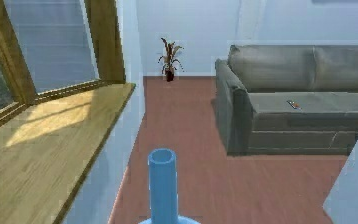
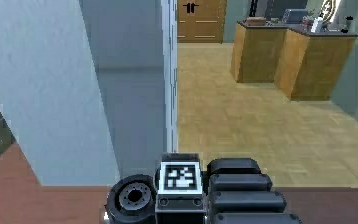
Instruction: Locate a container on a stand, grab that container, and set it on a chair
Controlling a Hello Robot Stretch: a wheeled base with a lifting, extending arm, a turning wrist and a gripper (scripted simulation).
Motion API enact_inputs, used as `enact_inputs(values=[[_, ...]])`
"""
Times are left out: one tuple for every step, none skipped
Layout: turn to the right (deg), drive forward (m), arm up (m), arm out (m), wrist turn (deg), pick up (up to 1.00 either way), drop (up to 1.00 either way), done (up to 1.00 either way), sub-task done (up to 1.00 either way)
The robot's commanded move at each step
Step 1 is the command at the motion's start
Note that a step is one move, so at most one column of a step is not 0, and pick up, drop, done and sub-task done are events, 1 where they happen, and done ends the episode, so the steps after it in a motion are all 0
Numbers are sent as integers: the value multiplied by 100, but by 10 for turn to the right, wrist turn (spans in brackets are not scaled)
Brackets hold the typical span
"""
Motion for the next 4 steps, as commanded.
enact_inputs(values=[[0,100,0,0,0,0,0,0,0],[0,100,0,0,0,0,0,0,0],[0,70,0,0,0,0,0,0,0],[450,0,0,0,0,0,0,0,0]])
